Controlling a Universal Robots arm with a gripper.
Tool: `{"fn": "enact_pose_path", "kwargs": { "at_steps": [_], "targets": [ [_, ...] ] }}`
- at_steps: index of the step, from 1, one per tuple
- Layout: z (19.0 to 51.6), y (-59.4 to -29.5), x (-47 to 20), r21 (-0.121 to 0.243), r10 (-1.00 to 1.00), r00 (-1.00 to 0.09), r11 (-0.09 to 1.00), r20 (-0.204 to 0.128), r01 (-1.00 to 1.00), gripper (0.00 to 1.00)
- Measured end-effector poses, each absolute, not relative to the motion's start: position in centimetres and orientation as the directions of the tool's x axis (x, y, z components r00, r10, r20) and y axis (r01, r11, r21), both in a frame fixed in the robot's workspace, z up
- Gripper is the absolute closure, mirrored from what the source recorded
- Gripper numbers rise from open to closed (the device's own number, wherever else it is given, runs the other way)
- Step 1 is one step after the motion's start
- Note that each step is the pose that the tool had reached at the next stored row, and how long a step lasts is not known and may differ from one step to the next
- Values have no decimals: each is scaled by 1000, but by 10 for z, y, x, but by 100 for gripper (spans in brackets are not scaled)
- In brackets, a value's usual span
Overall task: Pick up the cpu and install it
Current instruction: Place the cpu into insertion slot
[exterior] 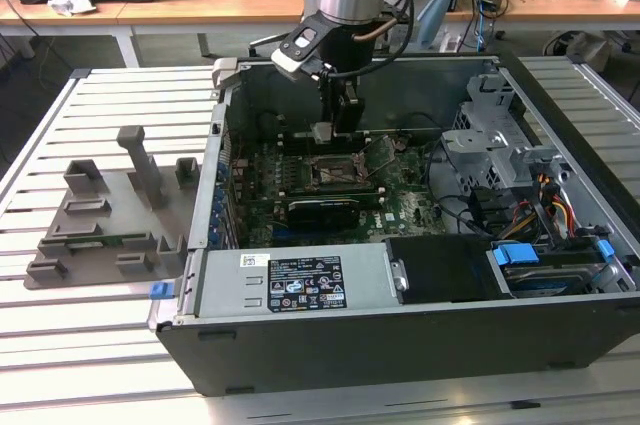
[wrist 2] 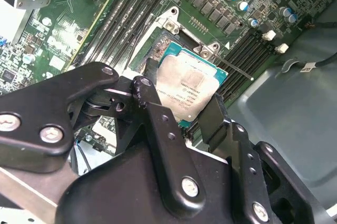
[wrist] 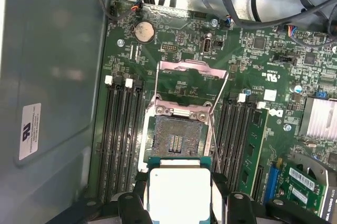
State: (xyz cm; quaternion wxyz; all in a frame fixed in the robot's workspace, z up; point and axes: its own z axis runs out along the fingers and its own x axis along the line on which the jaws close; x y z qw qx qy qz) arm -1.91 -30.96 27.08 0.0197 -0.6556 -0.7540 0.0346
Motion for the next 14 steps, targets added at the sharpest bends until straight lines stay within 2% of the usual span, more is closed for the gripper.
{"fn": "enact_pose_path", "kwargs": {
  "at_steps": [14],
  "targets": [
    [270, -310, -19, -78, 990, -143, 141, -16, 987, 45]
  ]
}}
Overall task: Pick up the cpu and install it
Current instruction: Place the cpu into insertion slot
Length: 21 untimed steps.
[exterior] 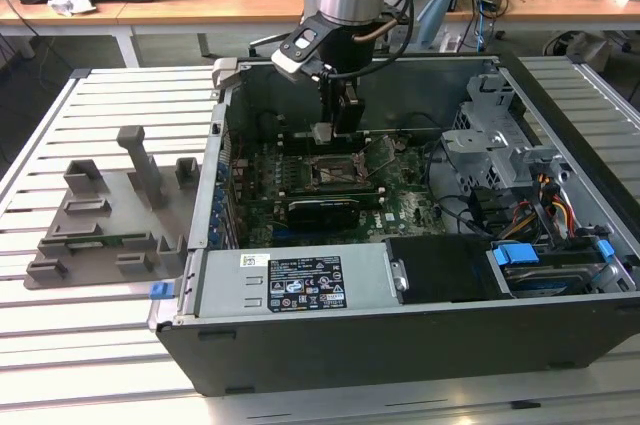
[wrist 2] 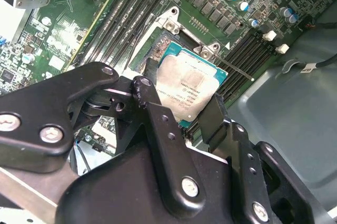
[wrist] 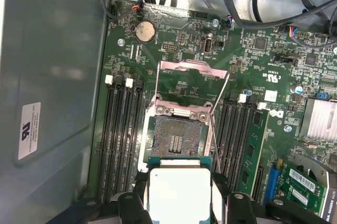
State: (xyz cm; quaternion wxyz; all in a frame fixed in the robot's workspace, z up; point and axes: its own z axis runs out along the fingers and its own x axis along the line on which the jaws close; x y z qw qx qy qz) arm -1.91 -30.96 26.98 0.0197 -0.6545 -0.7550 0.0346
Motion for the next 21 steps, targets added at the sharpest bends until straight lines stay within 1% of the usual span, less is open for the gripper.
{"fn": "enact_pose_path", "kwargs": {
  "at_steps": [21],
  "targets": [
    [268, -310, -19, -78, 990, -143, 141, -16, 987, 45]
  ]
}}
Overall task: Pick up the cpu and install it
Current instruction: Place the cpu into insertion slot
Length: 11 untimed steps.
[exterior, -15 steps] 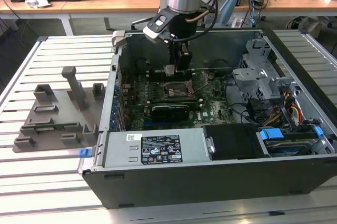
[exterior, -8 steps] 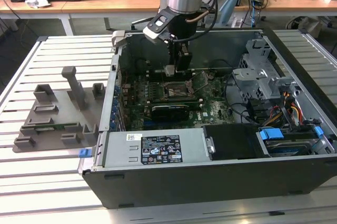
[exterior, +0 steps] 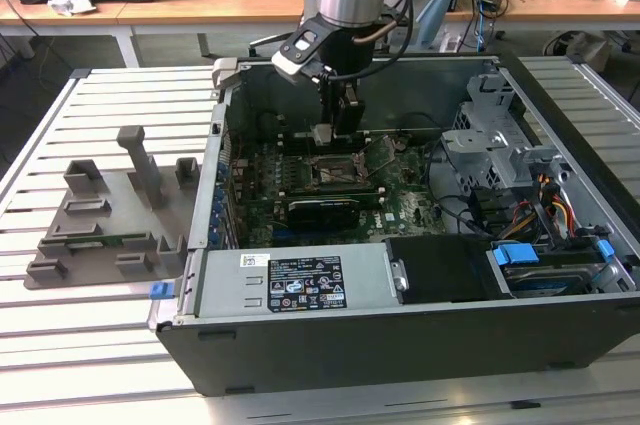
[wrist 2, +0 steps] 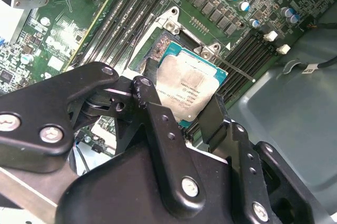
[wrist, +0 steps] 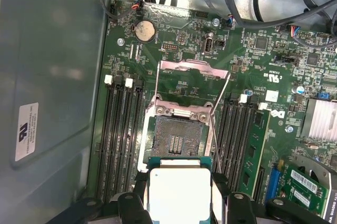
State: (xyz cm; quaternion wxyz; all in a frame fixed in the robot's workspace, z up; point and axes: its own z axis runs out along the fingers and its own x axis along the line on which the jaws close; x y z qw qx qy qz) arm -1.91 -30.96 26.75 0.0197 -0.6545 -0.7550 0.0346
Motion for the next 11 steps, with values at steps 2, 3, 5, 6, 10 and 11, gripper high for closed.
{"fn": "enact_pose_path", "kwargs": {
  "at_steps": [2, 3, 5, 6, 10, 11],
  "targets": [
    [267, -310, -19, -78, 990, -143, 141, -16, 987, 45],
    [267, -310, -19, -78, 990, -143, 141, -16, 987, 45],
    [267, -310, -19, -78, 990, -143, 141, -16, 987, 45],
    [267, -310, -19, -78, 990, -143, 141, -16, 987, 45],
    [266, -310, -19, -78, 990, -143, 141, -16, 987, 45],
    [266, -310, -19, -78, 990, -143, 141, -16, 987, 45]
  ]
}}
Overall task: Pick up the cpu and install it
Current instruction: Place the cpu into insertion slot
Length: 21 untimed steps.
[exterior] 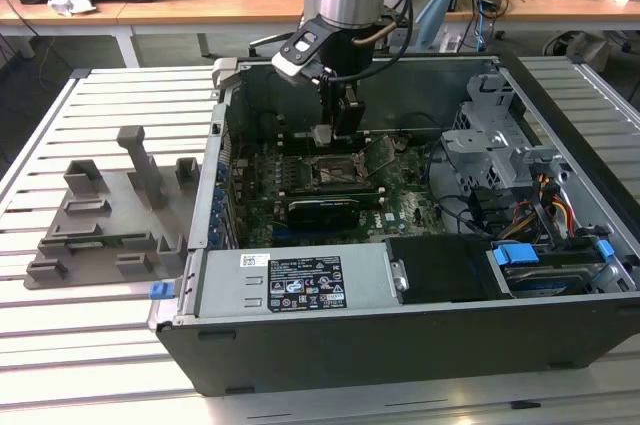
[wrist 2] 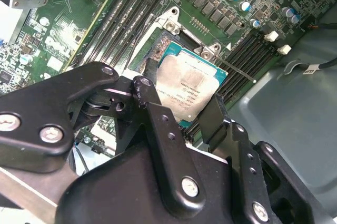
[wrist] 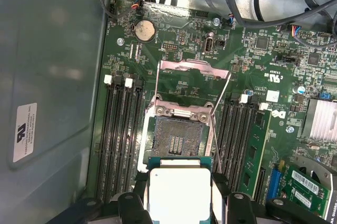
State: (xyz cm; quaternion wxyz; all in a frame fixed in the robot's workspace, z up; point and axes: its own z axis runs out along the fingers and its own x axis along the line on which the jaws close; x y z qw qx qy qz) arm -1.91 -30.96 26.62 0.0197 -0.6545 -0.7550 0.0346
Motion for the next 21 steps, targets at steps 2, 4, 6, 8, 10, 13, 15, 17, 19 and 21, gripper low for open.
{"fn": "enact_pose_path", "kwargs": {
  "at_steps": [2, 4, 6, 8, 10, 13, 15, 17, 19, 21],
  "targets": [
    [266, -310, -19, -78, 990, -143, 141, -16, 987, 45],
    [265, -309, -19, -78, 990, -143, 141, -15, 987, 45],
    [263, -310, -19, -78, 992, -128, 127, -15, 989, 45],
    [260, -310, -19, -78, 997, -75, 74, -16, 994, 45],
    [258, -310, -18, -78, 999, -47, 46, -18, 996, 45],
    [257, -310, -10, -79, 999, -45, 43, -20, 996, 45],
    [255, -309, -3, -81, 999, -45, 43, -20, 996, 45],
    [254, -309, -1, -82, 999, -45, 44, -20, 996, 45],
    [252, -309, 1, -82, 999, -45, 43, -20, 996, 45],
    [251, -309, 1, -83, 999, -45, 43, -20, 996, 45]
  ]
}}
